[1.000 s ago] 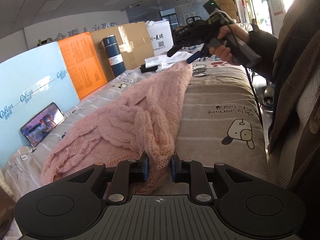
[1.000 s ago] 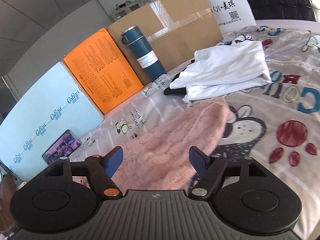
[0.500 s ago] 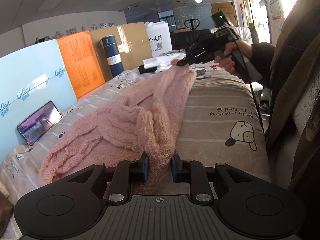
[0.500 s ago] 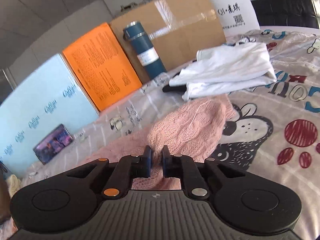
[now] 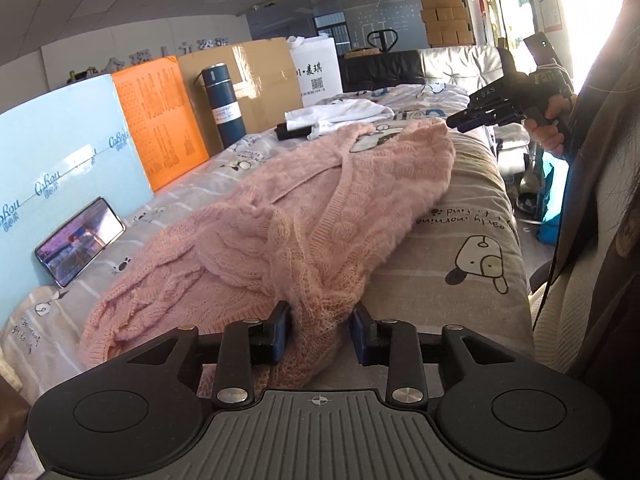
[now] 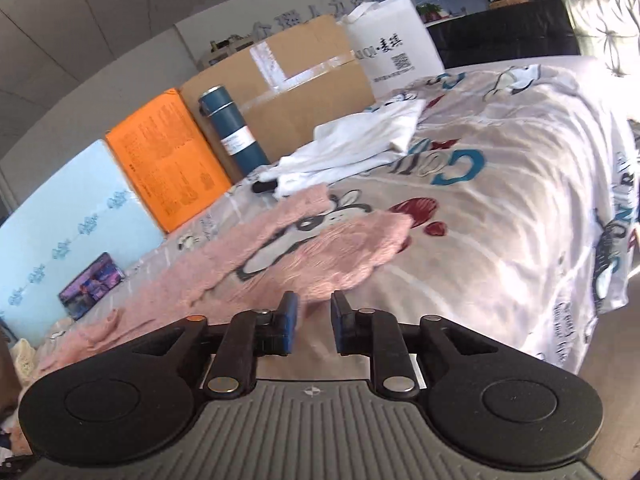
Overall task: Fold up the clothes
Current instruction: 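Lower the sweater onto the bed and open both tools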
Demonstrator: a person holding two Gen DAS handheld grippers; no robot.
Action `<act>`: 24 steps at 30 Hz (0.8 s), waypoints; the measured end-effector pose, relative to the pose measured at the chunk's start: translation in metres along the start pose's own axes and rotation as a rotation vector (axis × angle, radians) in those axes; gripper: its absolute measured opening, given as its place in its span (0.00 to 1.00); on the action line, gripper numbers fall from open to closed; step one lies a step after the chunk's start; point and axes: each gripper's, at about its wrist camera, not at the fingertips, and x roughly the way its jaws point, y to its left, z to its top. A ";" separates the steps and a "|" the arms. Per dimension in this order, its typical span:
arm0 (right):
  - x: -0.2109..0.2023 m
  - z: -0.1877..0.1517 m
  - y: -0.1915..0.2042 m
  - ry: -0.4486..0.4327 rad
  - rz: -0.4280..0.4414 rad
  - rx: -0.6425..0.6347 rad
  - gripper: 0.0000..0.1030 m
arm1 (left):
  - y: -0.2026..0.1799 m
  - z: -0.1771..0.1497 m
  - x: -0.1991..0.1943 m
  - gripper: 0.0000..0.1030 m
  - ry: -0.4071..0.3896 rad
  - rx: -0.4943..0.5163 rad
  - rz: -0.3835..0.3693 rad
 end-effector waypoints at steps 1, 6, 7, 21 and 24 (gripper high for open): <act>-0.005 0.003 -0.001 -0.027 -0.029 -0.015 0.50 | -0.001 0.000 -0.006 0.50 -0.012 -0.007 -0.005; -0.006 0.030 -0.006 -0.165 -0.072 -0.059 0.68 | 0.014 0.000 -0.040 0.69 -0.184 -0.142 0.081; 0.000 0.037 -0.005 -0.174 -0.064 -0.056 0.68 | 0.022 0.001 -0.042 0.79 -0.215 -0.195 0.116; 0.148 0.094 0.052 0.052 0.101 0.010 0.74 | 0.123 0.003 -0.003 0.86 -0.272 -0.855 0.375; 0.168 0.092 0.054 0.101 0.096 0.017 0.74 | 0.136 -0.006 -0.003 0.86 -0.294 -0.967 0.336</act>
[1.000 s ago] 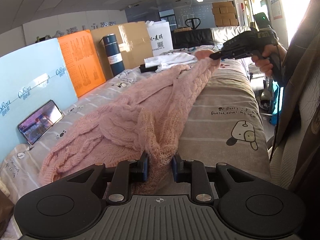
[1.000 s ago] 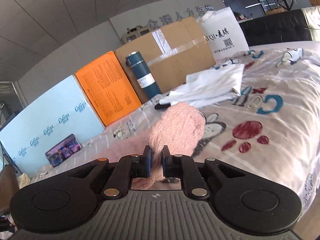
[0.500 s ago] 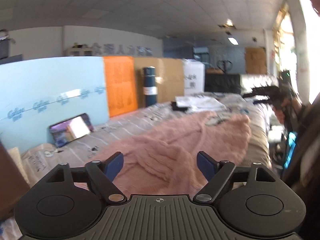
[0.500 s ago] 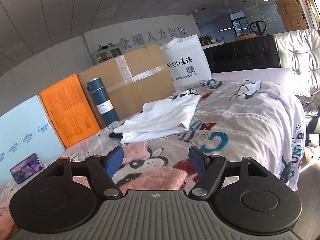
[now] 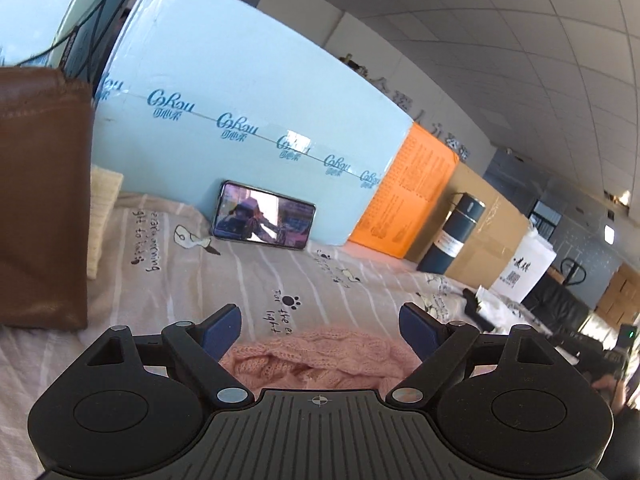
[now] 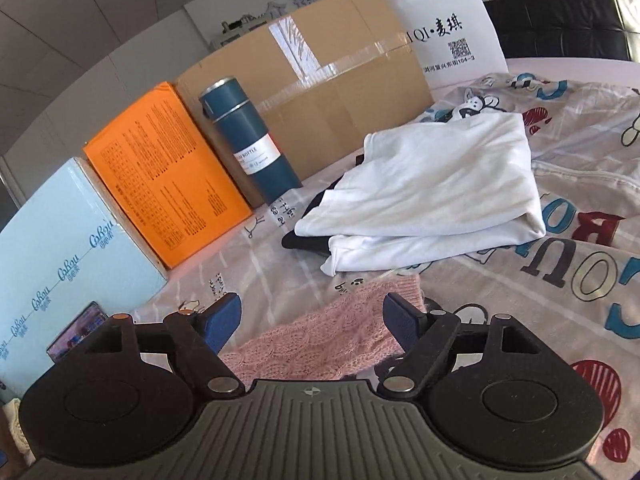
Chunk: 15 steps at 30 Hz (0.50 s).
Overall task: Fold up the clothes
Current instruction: 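Lower the sweater onto the bed and open both tools, then grasp the sweater body again with both tools and lift it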
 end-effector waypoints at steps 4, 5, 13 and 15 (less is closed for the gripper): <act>0.018 0.000 -0.002 0.034 -0.004 0.005 0.75 | 0.018 0.003 0.005 0.86 0.016 -0.118 -0.001; 0.020 -0.001 -0.003 0.040 -0.006 0.002 0.76 | 0.021 0.004 0.007 0.86 0.023 -0.136 0.003; 0.033 -0.003 -0.008 0.068 -0.018 -0.006 0.78 | 0.032 -0.001 0.035 0.86 0.133 -0.108 0.029; 0.035 -0.003 -0.009 0.069 -0.018 -0.005 0.79 | 0.029 -0.005 0.043 0.86 0.170 -0.052 0.052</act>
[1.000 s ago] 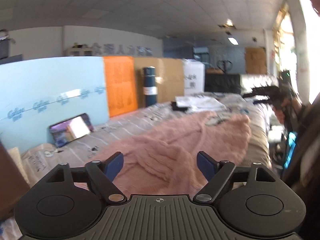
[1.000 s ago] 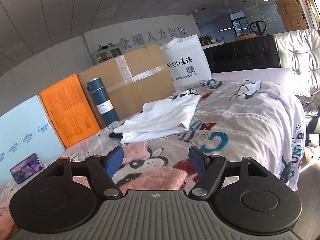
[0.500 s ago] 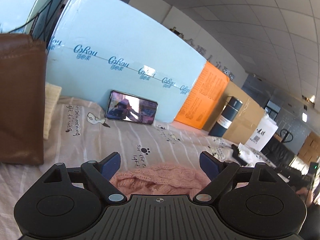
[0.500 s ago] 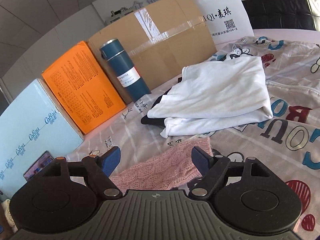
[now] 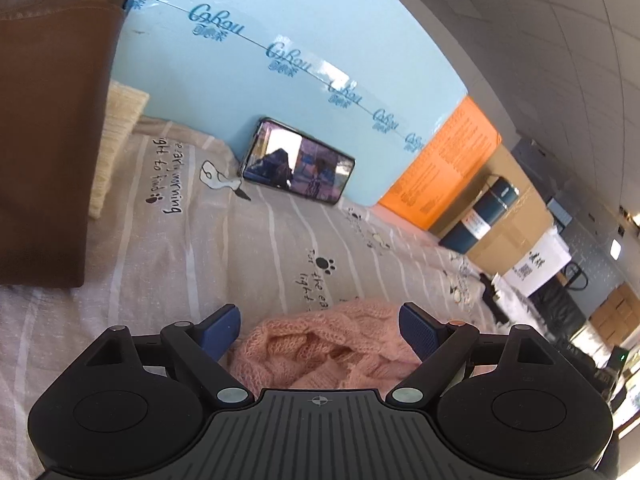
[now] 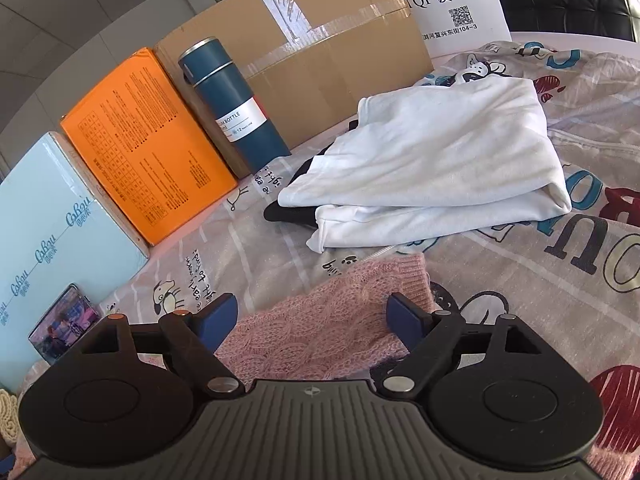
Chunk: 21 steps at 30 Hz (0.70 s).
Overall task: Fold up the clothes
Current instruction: 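Grasp the sweater body again with both tools and lift it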
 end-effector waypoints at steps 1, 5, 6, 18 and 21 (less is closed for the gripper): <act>0.000 0.000 0.000 -0.002 0.001 0.001 0.79 | -0.001 -0.001 0.003 0.86 0.012 0.025 0.020; 0.001 -0.001 -0.002 -0.010 0.012 0.006 0.80 | -0.012 -0.003 0.010 0.77 0.053 0.165 0.100; 0.002 -0.001 -0.003 -0.013 0.014 0.009 0.80 | -0.015 -0.005 0.010 0.73 0.060 0.194 0.114; 0.004 -0.003 -0.006 -0.038 0.032 0.031 0.80 | -0.044 -0.021 0.016 0.51 0.088 0.421 0.164; 0.005 -0.003 -0.005 -0.040 0.032 0.025 0.80 | -0.050 -0.025 0.017 0.44 0.085 0.466 0.180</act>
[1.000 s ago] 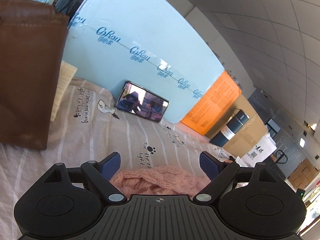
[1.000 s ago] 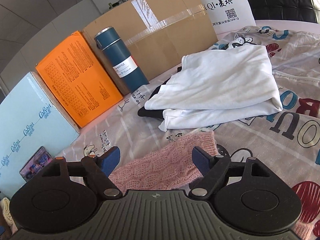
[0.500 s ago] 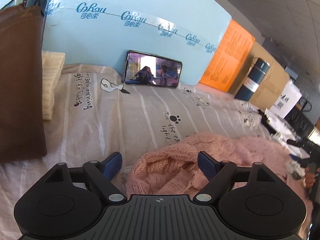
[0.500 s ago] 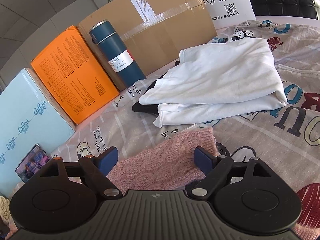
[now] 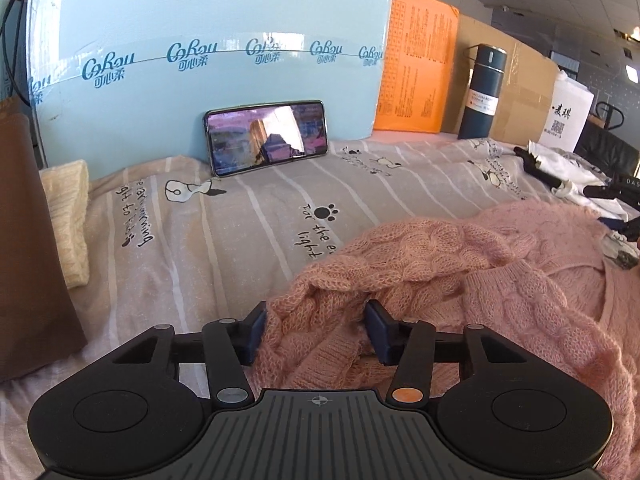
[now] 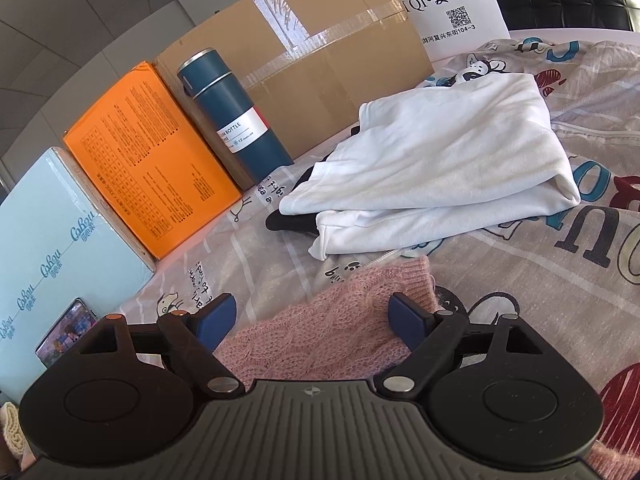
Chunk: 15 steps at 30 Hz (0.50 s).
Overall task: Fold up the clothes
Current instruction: 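Grasp the sweater body again with both tools and lift it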
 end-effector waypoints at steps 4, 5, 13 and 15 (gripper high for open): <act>0.000 -0.001 0.001 -0.007 -0.002 -0.011 0.80 | -0.009 -0.001 -0.001 0.33 -0.014 0.052 0.015; 0.000 -0.001 0.001 -0.010 -0.001 -0.007 0.79 | -0.011 -0.001 -0.002 0.30 -0.018 0.065 0.019; -0.003 0.000 -0.007 -0.041 0.019 0.067 0.77 | -0.013 -0.002 -0.002 0.29 -0.035 0.081 0.033; -0.001 0.000 -0.006 -0.030 0.021 0.063 0.76 | -0.014 -0.003 -0.002 0.29 -0.039 0.082 0.036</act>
